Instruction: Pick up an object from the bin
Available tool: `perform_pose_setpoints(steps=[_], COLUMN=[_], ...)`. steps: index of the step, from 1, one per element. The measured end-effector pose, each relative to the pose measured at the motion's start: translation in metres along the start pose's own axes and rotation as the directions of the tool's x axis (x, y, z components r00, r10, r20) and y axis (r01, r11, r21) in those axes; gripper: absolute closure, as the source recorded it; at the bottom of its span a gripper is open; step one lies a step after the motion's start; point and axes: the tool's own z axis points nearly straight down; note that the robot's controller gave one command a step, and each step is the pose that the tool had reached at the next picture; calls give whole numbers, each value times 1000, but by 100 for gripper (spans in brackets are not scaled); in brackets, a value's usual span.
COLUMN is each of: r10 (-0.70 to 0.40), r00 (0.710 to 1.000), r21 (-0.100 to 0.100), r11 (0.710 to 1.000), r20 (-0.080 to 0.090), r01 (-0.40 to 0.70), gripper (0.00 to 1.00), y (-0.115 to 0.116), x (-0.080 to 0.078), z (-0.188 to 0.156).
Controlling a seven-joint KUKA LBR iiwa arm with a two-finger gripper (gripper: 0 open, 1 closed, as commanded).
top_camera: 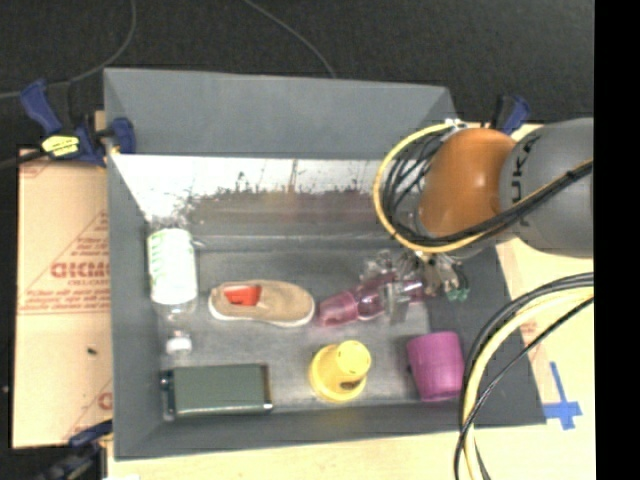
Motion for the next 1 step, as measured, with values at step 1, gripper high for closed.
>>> perform_pose_setpoints(steps=[1], r10=[-1], r00=[1000], r21=[1], r11=[1000], r20=[1], r01=[1], gripper=[100], y=[0], x=[1], z=[-4])
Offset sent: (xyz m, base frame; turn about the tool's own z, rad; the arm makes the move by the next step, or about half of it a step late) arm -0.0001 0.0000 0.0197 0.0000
